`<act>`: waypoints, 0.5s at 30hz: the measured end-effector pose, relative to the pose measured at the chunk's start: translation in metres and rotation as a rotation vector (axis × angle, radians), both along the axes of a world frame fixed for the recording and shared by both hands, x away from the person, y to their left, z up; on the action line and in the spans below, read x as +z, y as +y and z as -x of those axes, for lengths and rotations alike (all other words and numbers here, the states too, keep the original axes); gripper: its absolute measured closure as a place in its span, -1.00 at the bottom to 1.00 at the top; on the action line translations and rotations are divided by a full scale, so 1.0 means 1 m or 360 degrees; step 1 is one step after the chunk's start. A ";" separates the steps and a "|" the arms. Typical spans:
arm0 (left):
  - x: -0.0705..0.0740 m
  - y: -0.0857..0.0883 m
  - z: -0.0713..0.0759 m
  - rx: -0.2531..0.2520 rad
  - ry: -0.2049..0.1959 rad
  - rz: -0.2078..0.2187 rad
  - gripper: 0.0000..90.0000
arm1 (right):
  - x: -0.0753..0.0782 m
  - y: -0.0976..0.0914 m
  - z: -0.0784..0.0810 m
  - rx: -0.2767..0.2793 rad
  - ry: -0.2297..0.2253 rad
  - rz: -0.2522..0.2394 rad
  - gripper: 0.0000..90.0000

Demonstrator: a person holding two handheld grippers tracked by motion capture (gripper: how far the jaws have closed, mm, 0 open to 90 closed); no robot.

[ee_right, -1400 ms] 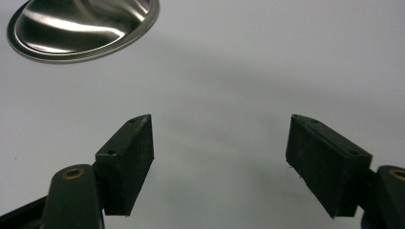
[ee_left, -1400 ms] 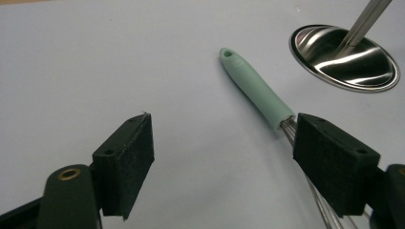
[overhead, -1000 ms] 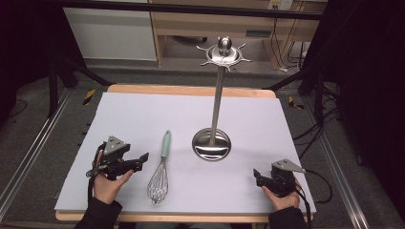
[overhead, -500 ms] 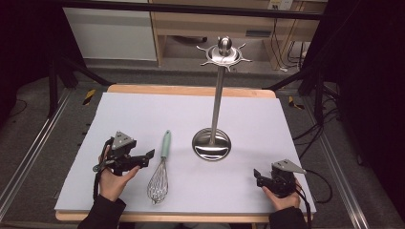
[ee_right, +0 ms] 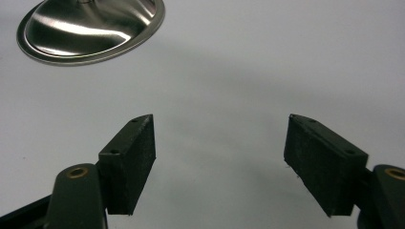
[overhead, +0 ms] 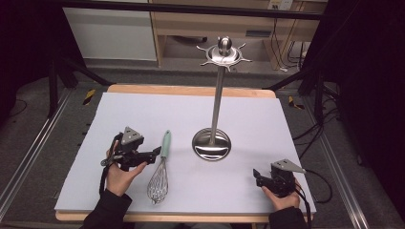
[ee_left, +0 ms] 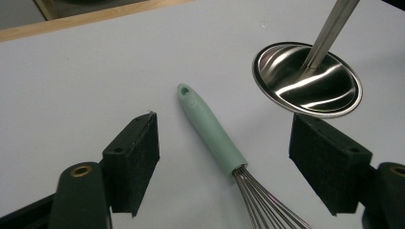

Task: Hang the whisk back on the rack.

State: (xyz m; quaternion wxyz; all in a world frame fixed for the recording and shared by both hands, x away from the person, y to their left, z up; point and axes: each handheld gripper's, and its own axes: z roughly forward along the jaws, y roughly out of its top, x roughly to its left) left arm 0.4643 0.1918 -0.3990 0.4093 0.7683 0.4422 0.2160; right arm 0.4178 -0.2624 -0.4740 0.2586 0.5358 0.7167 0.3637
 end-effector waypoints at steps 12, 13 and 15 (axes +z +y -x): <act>-0.003 -0.008 -0.011 -0.0015 0.0044 -0.0030 -0.37 | 0.001 0.001 0.000 0.0020 -0.0008 0.0007 -0.33; -0.004 -0.009 -0.012 -0.0012 0.0048 -0.0021 -0.36 | 0.001 0.000 -0.001 0.0025 -0.0009 0.0009 -0.32; -0.006 -0.012 -0.015 -0.0022 0.0070 -0.0029 -0.32 | 0.000 0.001 0.000 0.0022 -0.0016 0.0006 -0.29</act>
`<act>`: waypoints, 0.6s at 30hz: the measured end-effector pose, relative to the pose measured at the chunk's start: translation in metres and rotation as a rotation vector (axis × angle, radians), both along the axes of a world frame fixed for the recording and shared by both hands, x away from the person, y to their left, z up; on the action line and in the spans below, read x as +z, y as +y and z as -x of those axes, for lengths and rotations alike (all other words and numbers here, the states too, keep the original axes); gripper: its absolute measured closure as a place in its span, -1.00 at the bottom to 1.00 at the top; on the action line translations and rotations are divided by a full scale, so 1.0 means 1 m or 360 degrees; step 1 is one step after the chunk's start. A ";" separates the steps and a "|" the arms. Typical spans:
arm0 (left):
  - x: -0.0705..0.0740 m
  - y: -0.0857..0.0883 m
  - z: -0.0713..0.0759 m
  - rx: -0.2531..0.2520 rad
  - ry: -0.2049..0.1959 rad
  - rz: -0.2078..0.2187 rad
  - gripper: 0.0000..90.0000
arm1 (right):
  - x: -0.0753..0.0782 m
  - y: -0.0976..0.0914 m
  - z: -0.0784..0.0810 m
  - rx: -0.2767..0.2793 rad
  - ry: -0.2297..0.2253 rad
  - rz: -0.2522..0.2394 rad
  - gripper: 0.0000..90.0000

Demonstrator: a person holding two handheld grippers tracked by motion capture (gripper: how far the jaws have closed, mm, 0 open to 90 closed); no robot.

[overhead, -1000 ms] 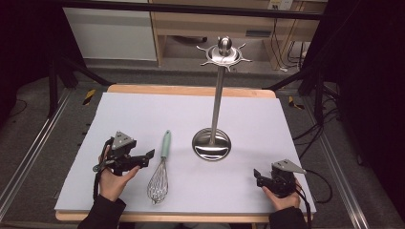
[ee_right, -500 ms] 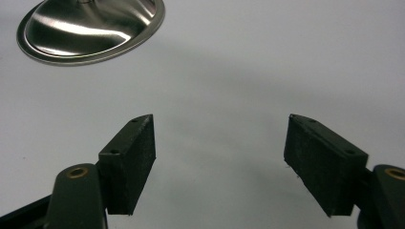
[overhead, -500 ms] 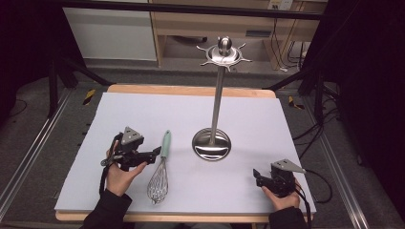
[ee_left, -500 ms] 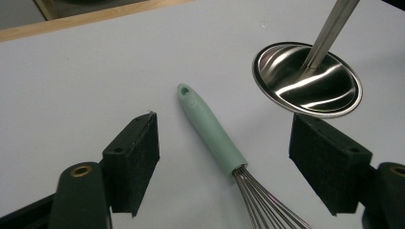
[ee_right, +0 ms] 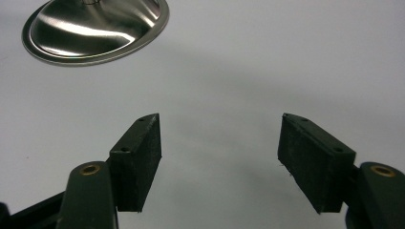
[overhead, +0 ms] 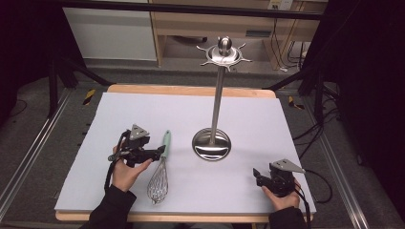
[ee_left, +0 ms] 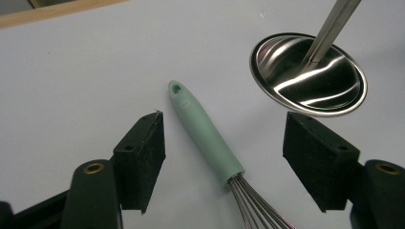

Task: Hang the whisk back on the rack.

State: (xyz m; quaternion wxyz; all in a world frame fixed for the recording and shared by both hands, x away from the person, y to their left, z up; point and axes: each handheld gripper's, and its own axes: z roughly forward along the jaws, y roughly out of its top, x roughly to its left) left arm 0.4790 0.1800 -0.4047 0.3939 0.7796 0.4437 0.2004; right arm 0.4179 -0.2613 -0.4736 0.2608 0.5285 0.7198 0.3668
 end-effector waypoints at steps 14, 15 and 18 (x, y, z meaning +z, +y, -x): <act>-0.016 -0.013 -0.016 -0.0003 0.0140 -0.0128 -0.13 | 0.000 0.000 0.000 0.0018 0.0007 0.0009 -0.19; -0.016 -0.013 -0.016 -0.0003 0.0140 -0.0128 -0.12 | 0.000 0.000 0.000 0.0018 0.0007 0.0009 -0.19; -0.021 -0.015 -0.019 0.0005 0.0163 -0.0143 -0.11 | 0.000 0.001 0.000 0.0026 0.0007 0.0009 -0.18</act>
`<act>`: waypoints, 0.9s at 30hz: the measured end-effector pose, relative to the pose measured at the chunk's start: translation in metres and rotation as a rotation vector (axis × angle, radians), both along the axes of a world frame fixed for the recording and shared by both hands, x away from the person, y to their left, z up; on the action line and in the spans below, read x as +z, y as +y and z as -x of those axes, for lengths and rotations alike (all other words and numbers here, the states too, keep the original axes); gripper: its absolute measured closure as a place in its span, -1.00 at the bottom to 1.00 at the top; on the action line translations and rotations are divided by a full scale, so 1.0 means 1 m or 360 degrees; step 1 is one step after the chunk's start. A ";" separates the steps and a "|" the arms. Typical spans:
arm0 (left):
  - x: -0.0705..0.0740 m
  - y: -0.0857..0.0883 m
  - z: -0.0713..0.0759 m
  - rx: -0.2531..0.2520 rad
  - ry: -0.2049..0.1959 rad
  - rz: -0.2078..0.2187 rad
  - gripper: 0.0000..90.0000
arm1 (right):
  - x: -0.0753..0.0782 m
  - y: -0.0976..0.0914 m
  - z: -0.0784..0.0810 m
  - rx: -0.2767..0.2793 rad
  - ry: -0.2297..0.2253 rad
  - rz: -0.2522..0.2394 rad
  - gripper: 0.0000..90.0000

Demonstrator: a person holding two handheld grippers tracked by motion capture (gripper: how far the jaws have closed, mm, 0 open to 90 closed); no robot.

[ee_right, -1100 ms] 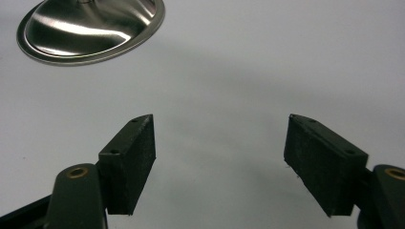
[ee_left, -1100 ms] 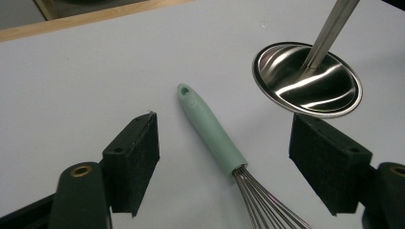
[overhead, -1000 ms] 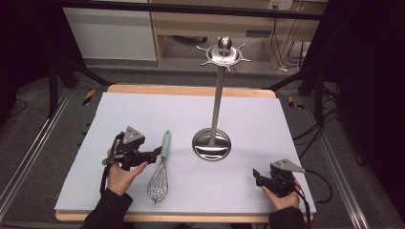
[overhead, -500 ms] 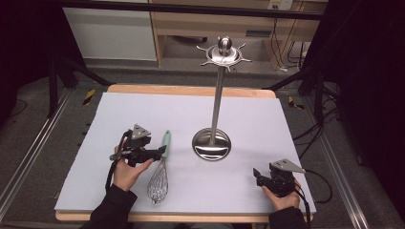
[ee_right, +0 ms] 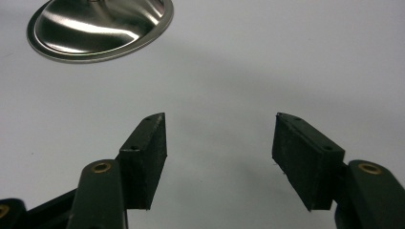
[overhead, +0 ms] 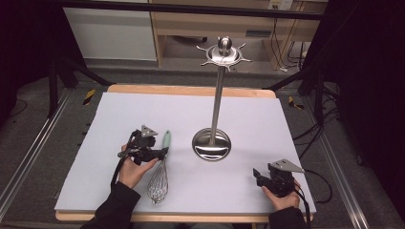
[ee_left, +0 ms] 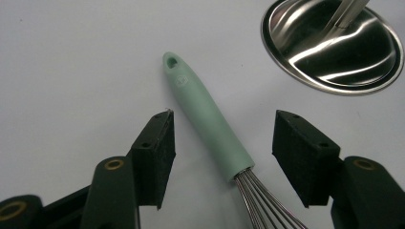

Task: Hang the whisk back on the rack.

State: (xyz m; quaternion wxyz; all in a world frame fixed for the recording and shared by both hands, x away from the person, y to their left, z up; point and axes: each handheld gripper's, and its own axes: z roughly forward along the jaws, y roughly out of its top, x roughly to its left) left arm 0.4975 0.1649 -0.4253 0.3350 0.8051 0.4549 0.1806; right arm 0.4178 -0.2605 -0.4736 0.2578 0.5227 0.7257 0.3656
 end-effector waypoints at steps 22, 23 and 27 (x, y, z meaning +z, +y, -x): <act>-0.031 -0.013 -0.012 0.0011 0.0246 -0.0072 0.20 | 0.000 0.000 -0.001 0.0018 0.0022 -0.0015 -0.14; -0.031 -0.013 -0.012 0.0011 0.0246 -0.0072 0.20 | 0.000 0.000 -0.001 0.0018 0.0022 -0.0015 -0.14; -0.032 -0.013 -0.012 0.0030 0.0251 -0.0065 0.24 | 0.000 0.000 -0.001 0.0018 0.0025 -0.0020 -0.14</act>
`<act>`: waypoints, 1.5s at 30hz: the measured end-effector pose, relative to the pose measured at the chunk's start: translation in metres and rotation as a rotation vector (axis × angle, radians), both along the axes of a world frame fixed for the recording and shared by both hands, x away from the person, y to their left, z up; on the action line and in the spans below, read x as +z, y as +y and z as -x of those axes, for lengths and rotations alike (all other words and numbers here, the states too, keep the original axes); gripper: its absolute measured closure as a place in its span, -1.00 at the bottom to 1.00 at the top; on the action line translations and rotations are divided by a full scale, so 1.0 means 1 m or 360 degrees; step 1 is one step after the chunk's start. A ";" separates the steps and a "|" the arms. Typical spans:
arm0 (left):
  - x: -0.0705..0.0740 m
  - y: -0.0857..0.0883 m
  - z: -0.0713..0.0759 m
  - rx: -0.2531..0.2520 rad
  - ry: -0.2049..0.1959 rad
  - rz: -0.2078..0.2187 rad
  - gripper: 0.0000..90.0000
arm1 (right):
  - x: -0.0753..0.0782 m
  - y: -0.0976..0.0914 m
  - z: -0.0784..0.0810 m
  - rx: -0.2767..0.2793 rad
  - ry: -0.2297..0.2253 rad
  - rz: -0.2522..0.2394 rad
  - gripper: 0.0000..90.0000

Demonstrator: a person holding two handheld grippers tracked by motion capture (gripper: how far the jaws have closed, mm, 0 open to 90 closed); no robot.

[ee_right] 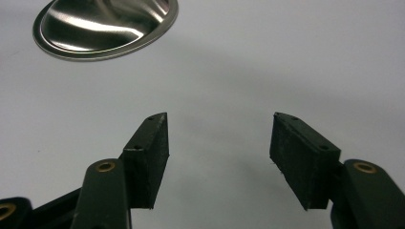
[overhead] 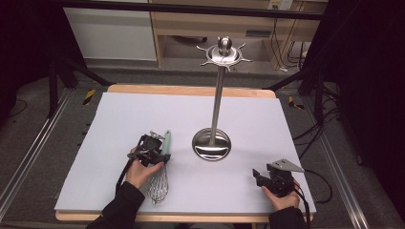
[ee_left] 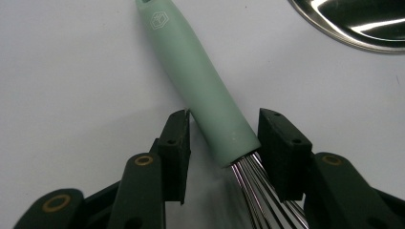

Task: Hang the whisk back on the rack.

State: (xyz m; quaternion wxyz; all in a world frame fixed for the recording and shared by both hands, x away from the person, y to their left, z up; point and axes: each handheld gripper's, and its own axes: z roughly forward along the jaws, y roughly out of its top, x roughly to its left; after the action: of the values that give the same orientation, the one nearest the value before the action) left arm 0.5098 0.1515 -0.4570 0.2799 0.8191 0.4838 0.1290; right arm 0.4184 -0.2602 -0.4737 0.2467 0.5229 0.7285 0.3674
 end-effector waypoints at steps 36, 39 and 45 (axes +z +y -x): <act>0.022 -0.015 0.002 -0.0080 0.0113 -0.0012 0.13 | -0.001 0.000 -0.001 0.0027 0.0021 -0.0019 -0.11; 0.020 -0.018 0.001 -0.0089 0.0151 0.0033 0.13 | -0.001 0.000 -0.001 0.0035 0.0018 -0.0009 -0.12; 0.017 -0.025 0.001 -0.0117 0.0183 0.0011 0.14 | -0.001 0.000 -0.001 0.0036 0.0020 -0.0009 -0.12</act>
State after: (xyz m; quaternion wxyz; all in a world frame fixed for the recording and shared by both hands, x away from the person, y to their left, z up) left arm 0.5085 0.1261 -0.4404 0.2590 0.8415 0.4690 0.0697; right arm 0.4197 -0.2604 -0.4746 0.2365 0.5177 0.7347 0.3690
